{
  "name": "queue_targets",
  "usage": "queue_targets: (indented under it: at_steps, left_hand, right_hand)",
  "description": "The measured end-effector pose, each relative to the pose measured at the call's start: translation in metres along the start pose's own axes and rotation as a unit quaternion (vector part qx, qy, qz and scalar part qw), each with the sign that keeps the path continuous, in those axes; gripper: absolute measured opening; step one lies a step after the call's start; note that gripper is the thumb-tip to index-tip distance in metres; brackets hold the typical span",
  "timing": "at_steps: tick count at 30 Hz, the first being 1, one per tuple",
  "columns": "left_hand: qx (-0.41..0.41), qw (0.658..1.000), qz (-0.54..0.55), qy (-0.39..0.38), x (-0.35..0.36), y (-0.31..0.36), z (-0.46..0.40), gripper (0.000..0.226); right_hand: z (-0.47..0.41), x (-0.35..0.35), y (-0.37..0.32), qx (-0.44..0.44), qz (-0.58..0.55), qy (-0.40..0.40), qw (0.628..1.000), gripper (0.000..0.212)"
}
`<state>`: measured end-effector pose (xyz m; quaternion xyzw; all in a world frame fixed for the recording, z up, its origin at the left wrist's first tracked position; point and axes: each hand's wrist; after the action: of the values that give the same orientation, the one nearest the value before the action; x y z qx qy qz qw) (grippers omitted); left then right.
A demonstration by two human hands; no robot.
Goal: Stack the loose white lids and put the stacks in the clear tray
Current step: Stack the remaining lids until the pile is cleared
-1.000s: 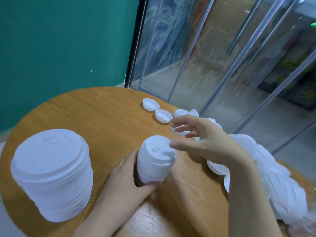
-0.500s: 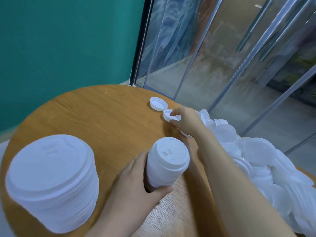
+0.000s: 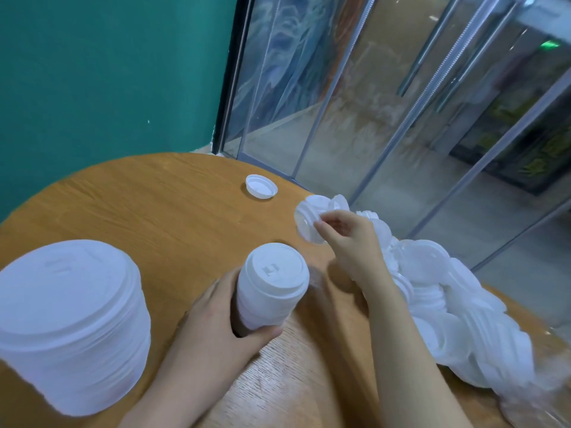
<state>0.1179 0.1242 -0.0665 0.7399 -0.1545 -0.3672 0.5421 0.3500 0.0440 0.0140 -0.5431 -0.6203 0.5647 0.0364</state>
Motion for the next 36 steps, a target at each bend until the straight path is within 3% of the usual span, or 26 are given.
queue_targets:
  at_steps: [2, 6, 15, 25, 31, 36]
  left_hand:
    - [-0.001, 1.0, -0.001, -0.005, -0.001, 0.003, 0.001, 0.071]
    - [-0.002, 1.0, 0.003, -0.001, 0.001, 0.008, 0.005, 0.067]
    - [-0.017, 1.0, -0.001, -0.006, 0.008, 0.014, 0.012, 0.071]
    - [-0.026, 1.0, -0.011, -0.007, 0.008, 0.013, 0.012, 0.073]
    - [-0.025, 1.0, -0.012, -0.014, 0.004, 0.016, 0.013, 0.069]
    - [-0.03, 0.999, -0.017, -0.015, 0.0, 0.013, 0.015, 0.07]
  right_hand:
    - [0.026, -0.009, 0.002, 0.038, -0.074, 0.038, 0.996, 0.01]
    - [0.043, -0.01, 0.016, 0.115, -0.159, 0.055, 0.979, 0.026]
    - [0.044, -0.004, 0.041, 0.124, -0.07, 0.061, 0.988, 0.019]
    - [0.047, 0.003, 0.045, 0.109, 0.001, -0.054, 0.993, 0.028]
    - [0.052, 0.014, 0.047, 0.099, 0.039, -0.098, 0.989, 0.07]
    - [0.053, 0.021, 0.05, 0.081, 0.064, -0.093, 0.99, 0.069]
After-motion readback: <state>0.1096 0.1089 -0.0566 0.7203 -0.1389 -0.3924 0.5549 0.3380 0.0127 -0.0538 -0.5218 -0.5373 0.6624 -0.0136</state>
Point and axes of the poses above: each hand's wrist, its own z-axis away from the middle knuckle, its own x-axis out of the palm, y = z × x, and after that the axes turned 4 degrees about -x, right-handed
